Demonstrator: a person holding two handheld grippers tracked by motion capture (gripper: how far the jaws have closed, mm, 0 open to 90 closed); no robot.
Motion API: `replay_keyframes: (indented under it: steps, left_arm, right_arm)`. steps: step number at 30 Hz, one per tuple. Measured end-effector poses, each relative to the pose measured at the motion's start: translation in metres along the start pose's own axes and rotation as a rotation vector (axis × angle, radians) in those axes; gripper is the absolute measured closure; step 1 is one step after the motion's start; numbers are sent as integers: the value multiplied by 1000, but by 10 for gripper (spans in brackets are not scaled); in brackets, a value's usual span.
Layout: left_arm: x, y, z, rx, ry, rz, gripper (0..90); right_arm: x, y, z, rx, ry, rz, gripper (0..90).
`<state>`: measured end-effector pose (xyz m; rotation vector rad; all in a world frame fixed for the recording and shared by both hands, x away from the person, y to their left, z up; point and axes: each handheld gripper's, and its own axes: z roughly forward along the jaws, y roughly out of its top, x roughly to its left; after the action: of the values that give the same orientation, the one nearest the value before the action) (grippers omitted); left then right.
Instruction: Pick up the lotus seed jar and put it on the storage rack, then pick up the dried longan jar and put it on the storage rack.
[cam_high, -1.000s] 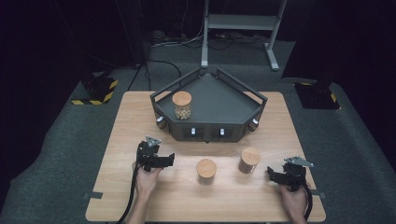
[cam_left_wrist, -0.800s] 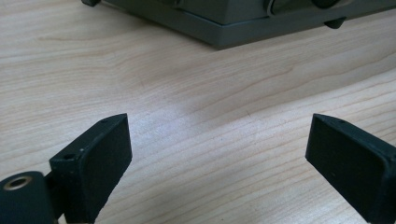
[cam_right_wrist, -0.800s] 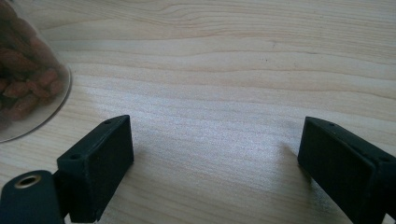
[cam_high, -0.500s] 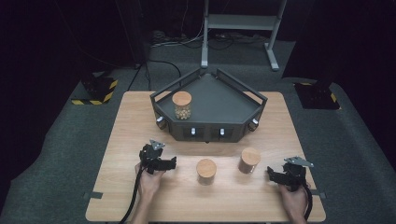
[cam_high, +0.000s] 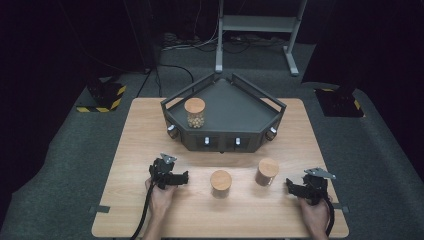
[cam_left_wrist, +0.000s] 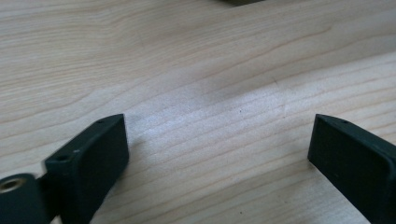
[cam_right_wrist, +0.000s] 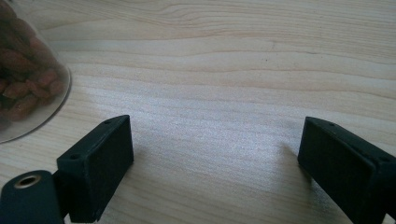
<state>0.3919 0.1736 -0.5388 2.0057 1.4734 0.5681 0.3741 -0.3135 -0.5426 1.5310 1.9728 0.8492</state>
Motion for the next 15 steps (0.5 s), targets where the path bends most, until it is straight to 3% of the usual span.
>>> replay_keyframes:
  steps: [5,8,15]
  left_arm:
    - [-1,-3,0,-23,6,-5,54]
    - [-2,-8,0,-64,10,-10,53]
    - [-1,-8,0,-66,10,-9,55]
  right_arm:
    - [0,0,0,0,0,1,101]
    - [0,0,0,0,-1,1,101]
    - [0,0,0,0,-1,1,100]
